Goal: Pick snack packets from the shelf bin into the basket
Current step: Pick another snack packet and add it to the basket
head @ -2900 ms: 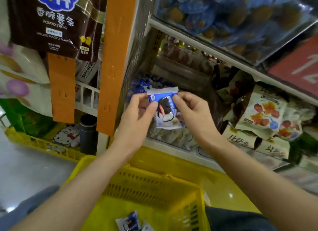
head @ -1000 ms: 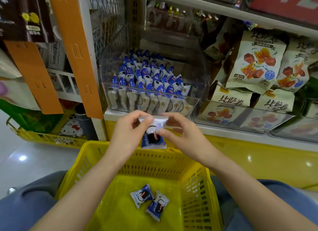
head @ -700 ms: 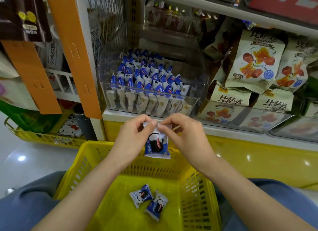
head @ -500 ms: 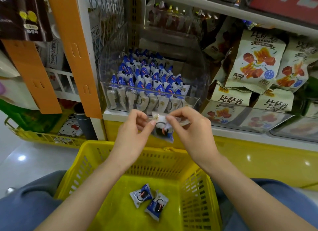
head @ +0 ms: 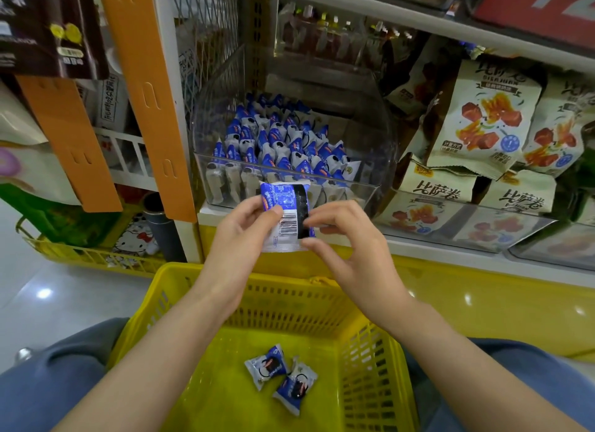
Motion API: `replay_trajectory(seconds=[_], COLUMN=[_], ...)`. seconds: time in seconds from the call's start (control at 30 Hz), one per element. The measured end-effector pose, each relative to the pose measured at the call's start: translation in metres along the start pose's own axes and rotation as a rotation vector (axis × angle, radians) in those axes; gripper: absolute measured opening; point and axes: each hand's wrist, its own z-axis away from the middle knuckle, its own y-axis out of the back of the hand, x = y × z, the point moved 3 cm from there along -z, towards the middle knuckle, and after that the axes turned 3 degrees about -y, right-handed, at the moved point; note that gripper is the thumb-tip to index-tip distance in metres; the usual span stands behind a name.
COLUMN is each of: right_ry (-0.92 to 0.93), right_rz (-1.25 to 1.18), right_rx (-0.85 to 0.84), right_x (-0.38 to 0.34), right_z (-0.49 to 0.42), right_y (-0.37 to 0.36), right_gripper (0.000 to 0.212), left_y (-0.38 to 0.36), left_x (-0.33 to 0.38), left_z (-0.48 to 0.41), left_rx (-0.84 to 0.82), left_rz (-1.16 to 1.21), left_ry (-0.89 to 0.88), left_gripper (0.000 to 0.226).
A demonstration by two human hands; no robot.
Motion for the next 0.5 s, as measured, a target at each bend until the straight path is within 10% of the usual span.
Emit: replay_trajectory(seconds=[0.2, 0.5], right_ry=[-0.513, -0.679], right_rz=[-0.522, -0.740], right_rx=[-0.092, -0.029], right_x=[0.009, 0.017], right_z=[-0.002, 0.001], right_y=[-0.008, -0.013], right_gripper=[0.021, 0.028], left_y=[-0.008, -0.013], left_x=[0.003, -0.006], left_z=[0.004, 0.009], left_rx=[-0.109, -0.085], left_rz=[-0.173, -0.652], left_ry=[-0.160, -0.392], left_gripper=[0.024, 0.044])
